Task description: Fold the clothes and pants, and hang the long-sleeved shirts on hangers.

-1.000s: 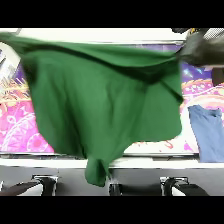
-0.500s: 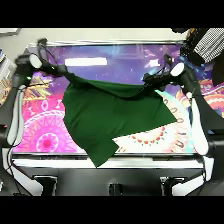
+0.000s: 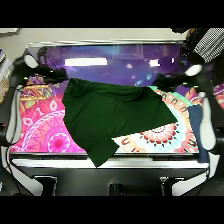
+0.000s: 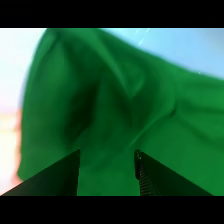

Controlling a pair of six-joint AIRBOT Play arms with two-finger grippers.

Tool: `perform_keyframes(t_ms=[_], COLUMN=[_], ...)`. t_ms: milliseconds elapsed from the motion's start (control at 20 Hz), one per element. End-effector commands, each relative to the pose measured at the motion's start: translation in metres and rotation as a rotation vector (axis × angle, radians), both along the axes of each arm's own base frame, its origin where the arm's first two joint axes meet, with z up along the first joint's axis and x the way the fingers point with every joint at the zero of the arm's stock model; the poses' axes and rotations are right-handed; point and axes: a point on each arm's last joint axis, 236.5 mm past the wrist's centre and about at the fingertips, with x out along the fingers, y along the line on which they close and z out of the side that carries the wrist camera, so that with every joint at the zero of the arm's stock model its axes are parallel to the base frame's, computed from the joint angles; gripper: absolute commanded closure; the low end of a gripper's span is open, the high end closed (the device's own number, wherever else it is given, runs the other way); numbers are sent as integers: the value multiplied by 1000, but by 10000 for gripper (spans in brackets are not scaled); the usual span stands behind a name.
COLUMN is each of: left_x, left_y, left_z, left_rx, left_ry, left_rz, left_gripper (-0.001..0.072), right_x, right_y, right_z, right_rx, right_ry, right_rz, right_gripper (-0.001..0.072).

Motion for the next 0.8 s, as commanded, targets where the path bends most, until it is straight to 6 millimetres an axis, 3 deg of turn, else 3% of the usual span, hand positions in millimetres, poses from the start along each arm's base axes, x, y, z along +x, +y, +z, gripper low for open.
perform_keyframes(t_ms=[0, 150, 400, 600, 750], left_x=[-53, -96, -172, -208, -217], left_y=[36, 46, 38, 32, 31], left_z=[27, 30, 9, 5, 1], left_rx=[-7, -14, -32, -51, -73], left_ry=[122, 179, 229, 242, 254], left_rz=[0, 27, 66, 77, 89], left_gripper=[313, 313, 313, 313, 313], right_x=[-55, -102, -159, -158, -151], right_y=[-81, -127, -150, -158, -154], right_z=[11, -23, -86, -100, -103], right_rx=[-7, 51, 39, -2, 25], right_ry=[85, 203, 343, 333, 316], right_rz=[34, -13, -25, -49, -67], right_gripper=[283, 286, 286, 287, 287])
